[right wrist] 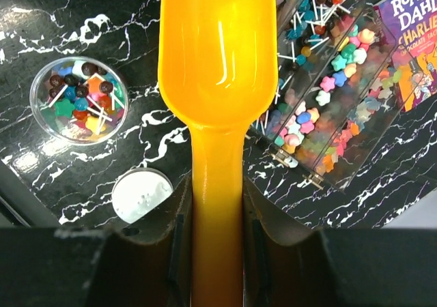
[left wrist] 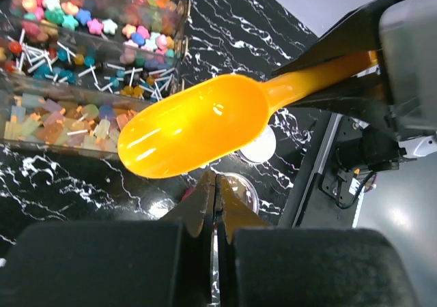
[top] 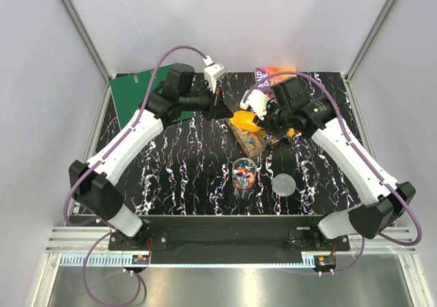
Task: Pack the candies
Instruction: Scoop the fake candies from the storage box.
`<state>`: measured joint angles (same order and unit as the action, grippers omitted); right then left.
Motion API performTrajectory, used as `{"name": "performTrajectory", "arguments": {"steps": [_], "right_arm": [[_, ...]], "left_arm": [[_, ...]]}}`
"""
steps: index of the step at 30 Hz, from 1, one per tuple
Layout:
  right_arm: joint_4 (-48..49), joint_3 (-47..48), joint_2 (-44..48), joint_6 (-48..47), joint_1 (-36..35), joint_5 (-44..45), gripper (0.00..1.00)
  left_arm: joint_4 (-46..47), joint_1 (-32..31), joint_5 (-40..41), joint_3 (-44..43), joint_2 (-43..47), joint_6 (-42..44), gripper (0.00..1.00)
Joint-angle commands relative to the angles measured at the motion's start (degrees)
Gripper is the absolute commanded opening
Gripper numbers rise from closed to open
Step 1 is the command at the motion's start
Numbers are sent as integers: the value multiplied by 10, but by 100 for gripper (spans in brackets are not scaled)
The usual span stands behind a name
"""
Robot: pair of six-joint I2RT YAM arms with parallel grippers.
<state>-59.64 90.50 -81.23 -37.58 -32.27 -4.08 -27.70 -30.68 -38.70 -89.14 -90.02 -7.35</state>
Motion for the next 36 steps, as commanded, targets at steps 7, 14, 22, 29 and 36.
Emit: {"name": "performTrajectory", "arguments": {"steps": [7, 14, 22, 29, 36], "right_arm": [[8, 90, 5, 8, -5, -75, 0], [21, 109, 36, 58, -2, -124, 0], [-16, 68, 6, 126, 29, -53, 0], [-65, 71, -29, 173, 55, -45, 0], [-75, 48, -24, 208, 90, -26, 0]], "left_arm": [[70, -4, 17, 6, -67, -15, 0], [82, -9, 23, -21, -97, -24, 0], [118, 47, 215, -57, -18, 51, 31], [198, 95, 231, 26, -95, 86, 40], [156, 110, 177, -53, -221, 38, 0]]}}
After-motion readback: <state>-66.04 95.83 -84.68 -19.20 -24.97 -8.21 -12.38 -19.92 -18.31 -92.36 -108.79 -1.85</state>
